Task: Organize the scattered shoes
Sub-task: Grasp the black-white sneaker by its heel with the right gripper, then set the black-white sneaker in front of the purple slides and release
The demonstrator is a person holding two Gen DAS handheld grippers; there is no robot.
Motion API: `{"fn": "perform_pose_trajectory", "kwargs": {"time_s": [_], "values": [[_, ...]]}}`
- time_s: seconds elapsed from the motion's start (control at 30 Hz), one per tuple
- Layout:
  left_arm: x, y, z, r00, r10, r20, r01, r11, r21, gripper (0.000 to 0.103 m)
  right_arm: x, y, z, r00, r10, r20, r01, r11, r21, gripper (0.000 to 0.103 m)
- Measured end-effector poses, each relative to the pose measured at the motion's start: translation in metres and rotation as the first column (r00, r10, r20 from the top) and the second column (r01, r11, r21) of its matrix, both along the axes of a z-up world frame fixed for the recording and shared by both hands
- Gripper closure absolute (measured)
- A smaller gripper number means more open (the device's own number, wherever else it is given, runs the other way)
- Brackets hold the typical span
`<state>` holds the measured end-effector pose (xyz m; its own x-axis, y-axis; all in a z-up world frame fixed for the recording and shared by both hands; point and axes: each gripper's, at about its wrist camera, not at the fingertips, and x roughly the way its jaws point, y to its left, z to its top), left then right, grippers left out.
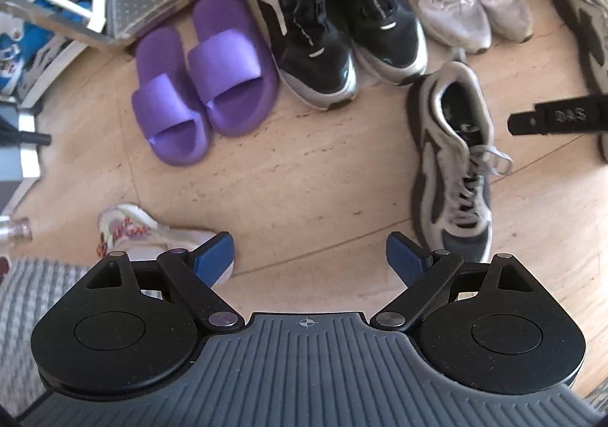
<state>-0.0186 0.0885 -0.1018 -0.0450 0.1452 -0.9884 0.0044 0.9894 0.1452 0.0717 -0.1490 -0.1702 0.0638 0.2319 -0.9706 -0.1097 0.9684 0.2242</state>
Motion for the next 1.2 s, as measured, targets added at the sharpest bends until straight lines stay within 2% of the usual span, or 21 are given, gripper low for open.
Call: {"fn": "perform_pose_trajectory", "kwargs": {"time_s": [0.1, 0.17, 0.3, 0.37, 0.4, 0.43, 0.47, 0.63, 0.73, 0.87, 0.93, 1.0, 1.07, 1.2], "values": [[0.016, 0.021, 0.006, 0.992, 0.123, 0.015, -0.121, 0.989, -0.087, 0.012, 0.002, 0.009, -0.028, 1.0, 0.01, -0.02, -0.011, 1.0, -0.024, 0.054], [0.026, 0.038, 0.017, 0.984, 0.171, 0.055, -0.162, 0.977, -0.135, 0.012, 0.005, 0.013, -0.046, 0.999, -0.015, -0.047, 0.014, 0.999, -0.03, 0.054], [0.029, 0.057, 0.022, 0.979, 0.179, 0.093, -0.174, 0.983, -0.06, 0.012, 0.003, 0.019, -0.076, 0.995, -0.076, -0.071, 0.069, 0.993, -0.096, 0.055], [0.028, 0.065, 0.022, 0.976, 0.195, 0.1, -0.191, 0.981, -0.04, 0.012, 0.001, 0.022, -0.087, 0.991, -0.102, -0.085, 0.092, 0.989, -0.115, 0.04], [0.026, 0.069, 0.023, 0.973, 0.207, 0.106, -0.204, 0.978, -0.034, 0.012, -0.003, 0.023, -0.083, 0.989, -0.106, -0.099, 0.097, 0.991, -0.095, 0.043], [0.025, 0.075, 0.025, 0.969, 0.221, 0.114, -0.219, 0.975, -0.027, 0.012, -0.007, 0.023, -0.08, 0.988, -0.11, -0.112, 0.102, 0.992, -0.075, 0.075], [0.024, 0.079, 0.027, 0.965, 0.231, 0.121, -0.23, 0.973, -0.023, 0.012, -0.011, 0.024, -0.077, 0.986, -0.114, -0.126, 0.107, 0.993, -0.056, 0.079], [0.022, 0.096, 0.046, 0.943, 0.28, 0.181, -0.279, 0.96, -0.033, 0.012, -0.031, 0.028, -0.061, 0.973, -0.127, -0.194, 0.137, 0.99, 0.042, 0.082], [0.021, 0.105, 0.061, 0.919, 0.319, 0.232, -0.313, 0.948, -0.063, 0.012, -0.044, 0.033, -0.051, 0.966, -0.122, -0.229, 0.147, 0.985, 0.093, 0.083], [0.018, 0.121, 0.081, 0.883, 0.375, 0.282, -0.361, 0.927, -0.102, 0.012, -0.063, 0.099, -0.033, 0.978, 0.069, -0.196, -0.045, 0.991, 0.125, 0.083], [0.015, 0.128, 0.084, 0.871, 0.398, 0.289, -0.382, 0.917, -0.111, 0.012, -0.064, 0.13, -0.031, 0.97, 0.151, -0.19, -0.131, 0.985, 0.115, 0.083], [0.012, 0.136, 0.084, 0.86, 0.422, 0.287, -0.405, 0.907, -0.119, 0.012, -0.059, 0.161, -0.038, 0.955, 0.184, -0.234, -0.163, 0.981, 0.107, 0.083], [0.01, 0.143, 0.083, 0.851, 0.445, 0.279, -0.427, 0.895, -0.124, 0.012, -0.055, 0.187, -0.045, 0.95, 0.196, -0.243, -0.179, 0.98, 0.089, 0.084], [0.008, 0.153, 0.079, 0.836, 0.48, 0.264, -0.464, 0.877, -0.127, 0.012, -0.045, 0.222, -0.061, 0.956, 0.161, -0.246, -0.158, 0.987, 0.032, 0.083]]}}
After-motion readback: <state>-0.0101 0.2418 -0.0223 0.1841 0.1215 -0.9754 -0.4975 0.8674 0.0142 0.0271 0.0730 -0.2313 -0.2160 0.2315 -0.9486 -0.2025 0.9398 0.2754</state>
